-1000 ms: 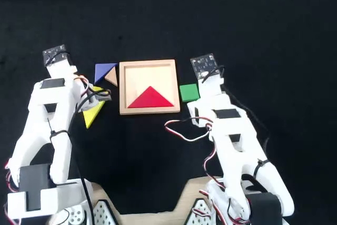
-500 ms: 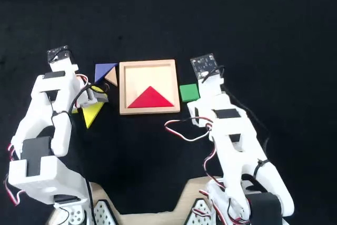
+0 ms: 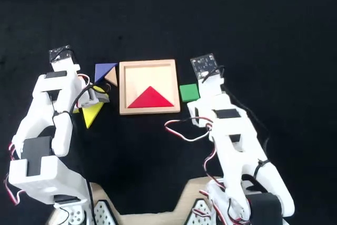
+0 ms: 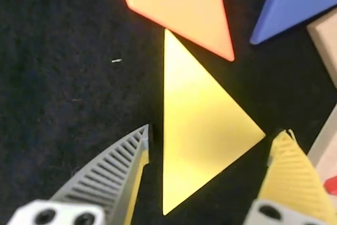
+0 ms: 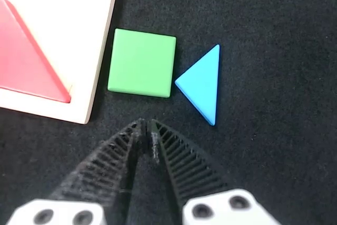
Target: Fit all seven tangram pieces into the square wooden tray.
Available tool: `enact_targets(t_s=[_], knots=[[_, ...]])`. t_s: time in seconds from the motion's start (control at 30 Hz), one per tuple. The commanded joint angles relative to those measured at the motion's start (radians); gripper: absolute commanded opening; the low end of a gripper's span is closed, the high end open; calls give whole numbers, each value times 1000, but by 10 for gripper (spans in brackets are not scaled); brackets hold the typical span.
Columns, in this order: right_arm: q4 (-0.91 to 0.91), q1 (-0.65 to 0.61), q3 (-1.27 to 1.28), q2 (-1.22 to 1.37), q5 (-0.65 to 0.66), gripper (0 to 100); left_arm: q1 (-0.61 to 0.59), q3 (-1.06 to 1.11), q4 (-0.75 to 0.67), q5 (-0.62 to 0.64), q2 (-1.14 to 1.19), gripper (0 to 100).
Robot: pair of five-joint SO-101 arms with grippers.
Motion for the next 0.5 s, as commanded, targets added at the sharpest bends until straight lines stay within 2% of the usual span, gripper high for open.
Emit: enact_targets(t_s=[0.0, 0.1, 0.23, 0.47], knots=[[-21, -20, -4, -31, 2, 15, 13, -50, -15, 8, -6, 349], [-21, -20, -4, -31, 2, 15, 12, -54, -18, 15, -5, 340], [-21, -20, -4, -31, 2, 15, 12, -56, -58, 8, 28, 266], [-20, -20, -4, -31, 2, 15, 5, -130, 23, 8, 83, 255]])
